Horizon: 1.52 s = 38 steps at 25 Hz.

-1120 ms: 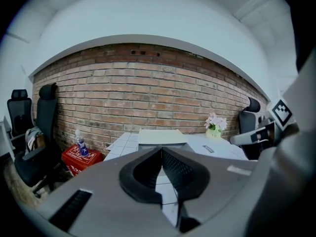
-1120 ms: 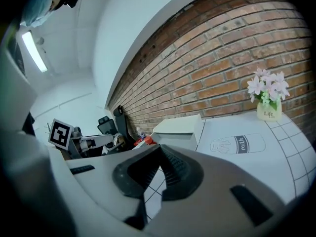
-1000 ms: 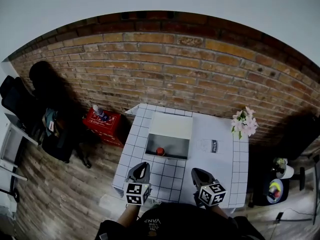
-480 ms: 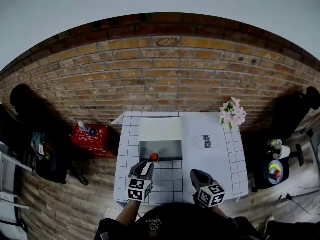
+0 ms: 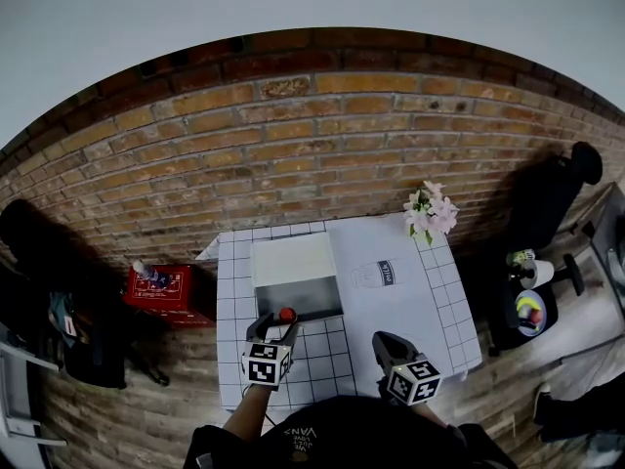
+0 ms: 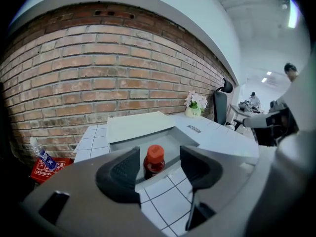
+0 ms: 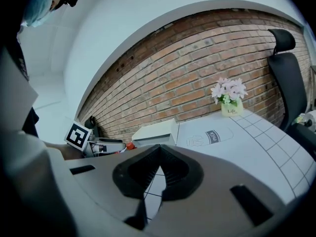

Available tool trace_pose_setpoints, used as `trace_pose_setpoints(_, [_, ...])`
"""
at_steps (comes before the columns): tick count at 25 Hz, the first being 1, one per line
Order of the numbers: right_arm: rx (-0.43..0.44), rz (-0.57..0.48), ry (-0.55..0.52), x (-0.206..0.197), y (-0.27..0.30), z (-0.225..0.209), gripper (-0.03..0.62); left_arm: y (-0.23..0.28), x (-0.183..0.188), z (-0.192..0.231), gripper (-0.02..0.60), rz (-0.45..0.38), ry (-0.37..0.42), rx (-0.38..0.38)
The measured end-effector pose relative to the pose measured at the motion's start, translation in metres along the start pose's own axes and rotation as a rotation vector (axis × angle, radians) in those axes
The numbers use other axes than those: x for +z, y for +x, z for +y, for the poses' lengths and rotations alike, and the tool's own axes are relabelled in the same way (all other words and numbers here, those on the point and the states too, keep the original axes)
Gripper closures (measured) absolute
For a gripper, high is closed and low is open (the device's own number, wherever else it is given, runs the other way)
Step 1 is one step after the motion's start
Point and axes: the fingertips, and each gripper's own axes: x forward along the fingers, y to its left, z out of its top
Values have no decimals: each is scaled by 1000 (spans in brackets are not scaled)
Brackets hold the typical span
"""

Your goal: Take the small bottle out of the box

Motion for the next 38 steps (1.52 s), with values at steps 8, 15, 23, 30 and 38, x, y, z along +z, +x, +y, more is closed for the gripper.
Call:
trace_pose_setpoints(8, [-49,-14,22,0,-10,-13,595,31,-8,6,320,100,-10,-31])
trace_pose_setpoints(15, [-81,-20,51,-2,-18,-26,595,57,-19,11,319,198,-4,-53])
trace_pose_setpoints(23, [-92,-25,64,2,-19,-37,595,72,-25,17,319,290,-24,-68])
trace_pose_setpoints(30, [-86,-17,46,6,-15,-43,595,75,-34,15,322,354,-35,-78])
trace_pose_setpoints(38, [-69,-9,46,9,-11,-46,595,74,-34,13,350,349,-24,-82])
